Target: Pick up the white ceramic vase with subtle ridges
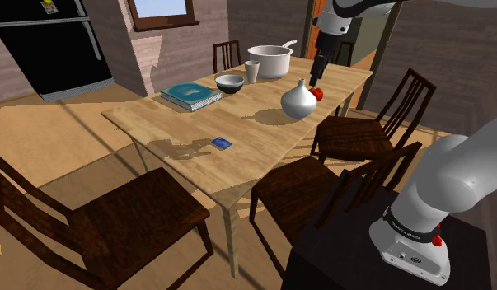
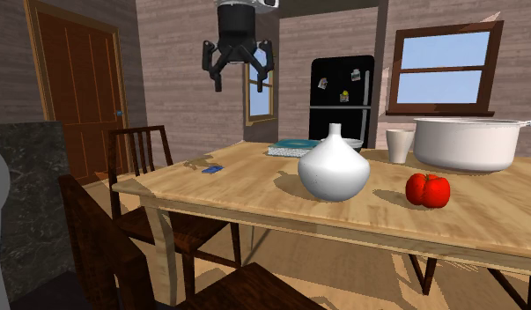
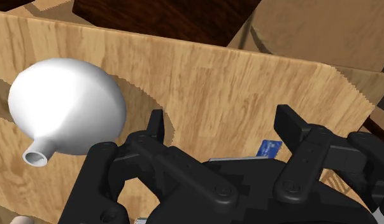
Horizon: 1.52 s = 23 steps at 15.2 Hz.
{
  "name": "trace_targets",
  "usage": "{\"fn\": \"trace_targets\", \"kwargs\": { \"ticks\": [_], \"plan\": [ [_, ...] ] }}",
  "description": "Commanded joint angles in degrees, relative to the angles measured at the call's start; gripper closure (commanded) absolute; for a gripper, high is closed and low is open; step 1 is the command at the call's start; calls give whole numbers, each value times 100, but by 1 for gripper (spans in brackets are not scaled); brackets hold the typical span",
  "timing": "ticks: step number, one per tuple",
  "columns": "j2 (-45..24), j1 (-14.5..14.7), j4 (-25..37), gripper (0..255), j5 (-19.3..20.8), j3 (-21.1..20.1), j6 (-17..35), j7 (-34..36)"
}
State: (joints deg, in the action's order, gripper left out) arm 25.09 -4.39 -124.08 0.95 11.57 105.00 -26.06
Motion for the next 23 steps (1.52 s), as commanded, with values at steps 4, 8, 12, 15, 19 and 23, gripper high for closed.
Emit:
{"fn": "trace_targets", "kwargs": {
  "ticks": [4,8,12,15,19,23],
  "plan": [
    [-904,-72,653,0,-43,435,224,-656],
    [-1699,-147,1294,0,-214,738,333,-1185],
    [-2559,-285,2071,0,-496,978,344,-1720],
    [-3247,-454,2759,0,-759,1099,275,-2104],
    [-3914,-673,3413,0,-1017,1147,220,-2427],
    [-3933,-663,3130,0,-1036,1134,519,-2455]
  ]
}}
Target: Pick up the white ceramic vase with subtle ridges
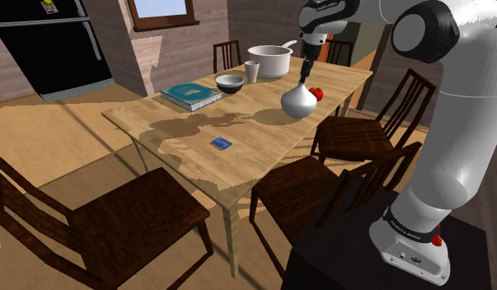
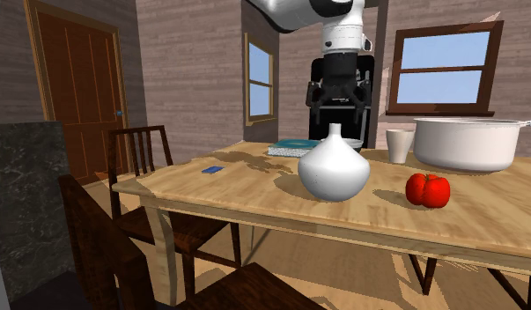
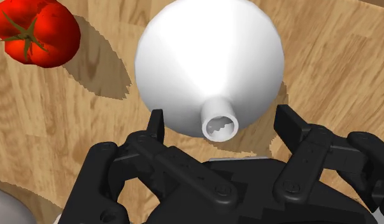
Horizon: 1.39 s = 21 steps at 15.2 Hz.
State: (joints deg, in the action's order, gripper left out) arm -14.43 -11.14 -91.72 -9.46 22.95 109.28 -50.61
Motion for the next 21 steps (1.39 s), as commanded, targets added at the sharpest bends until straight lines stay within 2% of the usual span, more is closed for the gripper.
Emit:
{"fn": "trace_targets", "kwargs": {
  "ticks": [1,4,5,14,21],
  "plan": [
    [11,14,-172,0,-2,-6,164,-9],
    [-4,17,-274,0,-14,-11,279,-22],
    [-15,12,-264,255,-19,-10,278,-27],
    [-5,16,-274,255,-14,-11,279,-22],
    [39,-1,208,255,26,8,-240,31]
  ]
}}
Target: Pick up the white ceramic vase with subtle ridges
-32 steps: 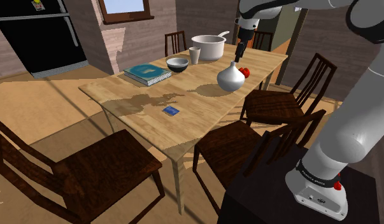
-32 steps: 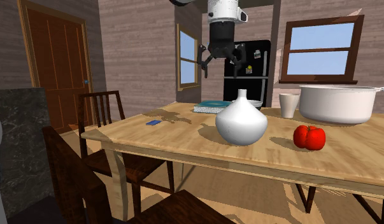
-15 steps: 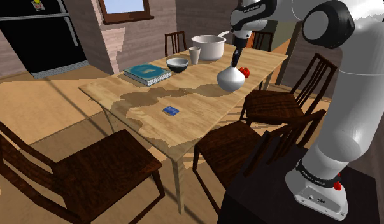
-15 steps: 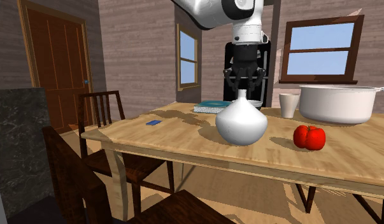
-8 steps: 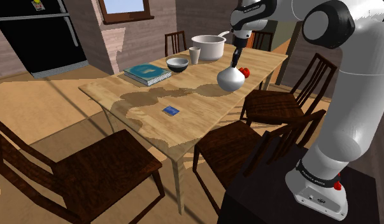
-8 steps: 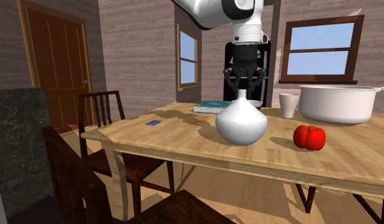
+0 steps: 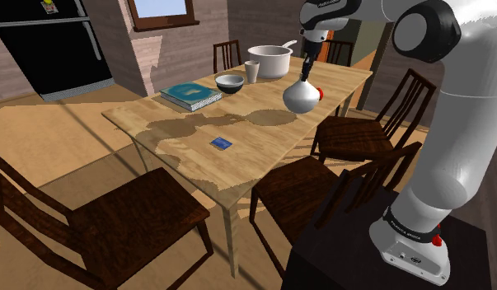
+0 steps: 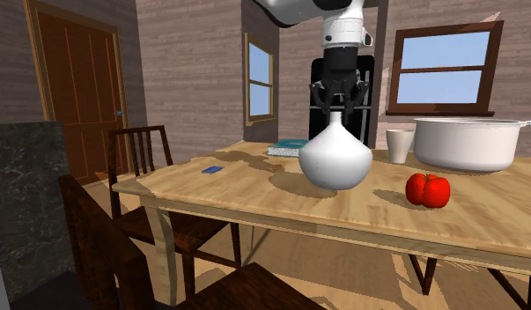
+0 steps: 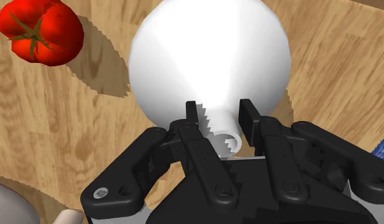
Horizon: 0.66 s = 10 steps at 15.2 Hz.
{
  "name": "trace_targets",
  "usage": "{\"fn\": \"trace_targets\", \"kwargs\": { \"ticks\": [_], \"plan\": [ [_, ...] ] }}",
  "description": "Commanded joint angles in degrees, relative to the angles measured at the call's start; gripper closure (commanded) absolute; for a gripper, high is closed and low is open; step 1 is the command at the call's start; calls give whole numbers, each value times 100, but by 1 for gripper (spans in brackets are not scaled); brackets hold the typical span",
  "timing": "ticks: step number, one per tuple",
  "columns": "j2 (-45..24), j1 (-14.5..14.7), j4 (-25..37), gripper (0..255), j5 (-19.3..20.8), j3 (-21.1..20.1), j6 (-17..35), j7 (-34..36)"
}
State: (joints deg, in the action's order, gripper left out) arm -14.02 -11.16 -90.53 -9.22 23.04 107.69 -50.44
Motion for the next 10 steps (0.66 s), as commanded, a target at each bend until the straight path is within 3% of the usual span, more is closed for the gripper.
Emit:
{"fn": "trace_targets", "kwargs": {
  "ticks": [1,10],
  "plan": [
    [-2,-3,166,255,5,1,-158,21],
    [-42,-47,771,255,3,16,-724,56]
  ]
}}
